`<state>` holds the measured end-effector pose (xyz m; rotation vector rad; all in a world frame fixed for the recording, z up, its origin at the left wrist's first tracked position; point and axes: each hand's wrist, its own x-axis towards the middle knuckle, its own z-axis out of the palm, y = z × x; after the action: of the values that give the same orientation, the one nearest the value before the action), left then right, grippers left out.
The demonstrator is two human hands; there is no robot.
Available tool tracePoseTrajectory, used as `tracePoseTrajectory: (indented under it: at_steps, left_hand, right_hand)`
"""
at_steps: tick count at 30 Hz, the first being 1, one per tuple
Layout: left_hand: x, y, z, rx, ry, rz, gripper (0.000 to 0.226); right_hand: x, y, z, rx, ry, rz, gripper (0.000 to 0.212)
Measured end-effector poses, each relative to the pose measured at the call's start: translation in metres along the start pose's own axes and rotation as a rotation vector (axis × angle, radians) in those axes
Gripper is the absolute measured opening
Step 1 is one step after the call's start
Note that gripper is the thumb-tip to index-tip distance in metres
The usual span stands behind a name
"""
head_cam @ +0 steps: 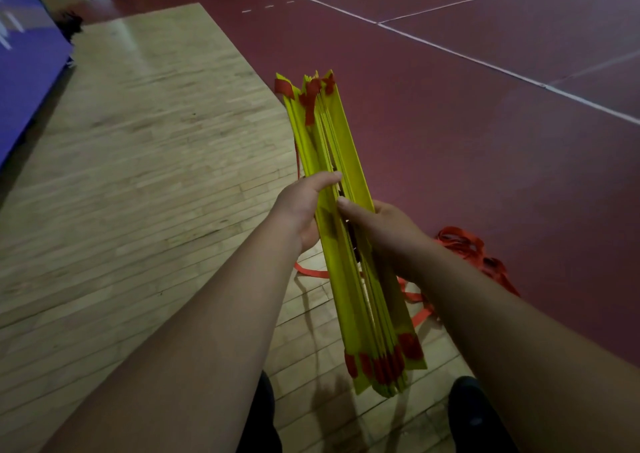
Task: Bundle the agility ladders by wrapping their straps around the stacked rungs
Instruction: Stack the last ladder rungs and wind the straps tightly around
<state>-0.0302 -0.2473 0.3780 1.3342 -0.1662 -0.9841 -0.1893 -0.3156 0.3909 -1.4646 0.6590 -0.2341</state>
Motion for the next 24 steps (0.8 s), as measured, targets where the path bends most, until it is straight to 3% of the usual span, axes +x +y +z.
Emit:
tracePoseTrajectory:
  at_steps: [1, 4, 7, 8, 11, 12, 13, 16, 17, 20, 24]
  left_hand:
    - [-0.002, 0.002, 0.001, -0.005, 0.018, 0.006, 0.085]
    - [-0.007, 0.003, 0.004, -0.009, 0.061, 0.027, 0.044]
    - [-0.005, 0.0, 0.005, -0.057, 0.05, 0.018, 0.038]
    - [-0.002, -0.001, 0.005, -0.101, 0.038, 0.014, 0.048]
    - [0.035, -0.02, -0.007, -0.155, 0.038, 0.032, 0.123]
    - [0.041, -0.023, -0.011, -0.14, 0.055, 0.039, 0.136]
    - [0.038, -0.022, -0.009, -0.131, 0.063, 0.044, 0.131]
    - [0.0, -0.006, 0.006, -0.072, 0.073, 0.031, 0.056]
    - [-0.001, -0.005, 0.006, -0.071, 0.084, 0.026, 0.044]
    - [0.003, -0.005, 0.005, -0.125, 0.071, 0.006, 0.048]
    - [0.012, -0.006, -0.001, -0.082, 0.109, -0.018, 0.057]
  right_hand:
    - [0.001, 0.0, 0.001, -0.03, 0.015, -0.009, 0.042]
    - [0.004, 0.004, 0.004, -0.185, 0.038, -0.006, 0.046]
    - [0.004, 0.008, 0.007, -0.296, 0.035, -0.023, 0.044]
    - [0.005, 0.009, 0.007, -0.33, 0.051, -0.027, 0.046]
    - [0.012, 0.012, 0.007, -0.431, 0.093, -0.027, 0.057]
    - [0.012, 0.011, 0.008, -0.441, 0.095, -0.016, 0.06]
    - [0.012, 0.011, 0.009, -0.435, 0.083, -0.004, 0.065]
    - [0.01, 0.013, 0.01, -0.437, 0.023, -0.015, 0.087]
    - [0.011, 0.015, 0.009, -0.462, 0.026, -0.026, 0.088]
    - [0.012, 0.017, 0.006, -0.462, 0.086, -0.032, 0.067]
    - [0.012, 0.018, 0.001, -0.289, 0.08, -0.024, 0.048]
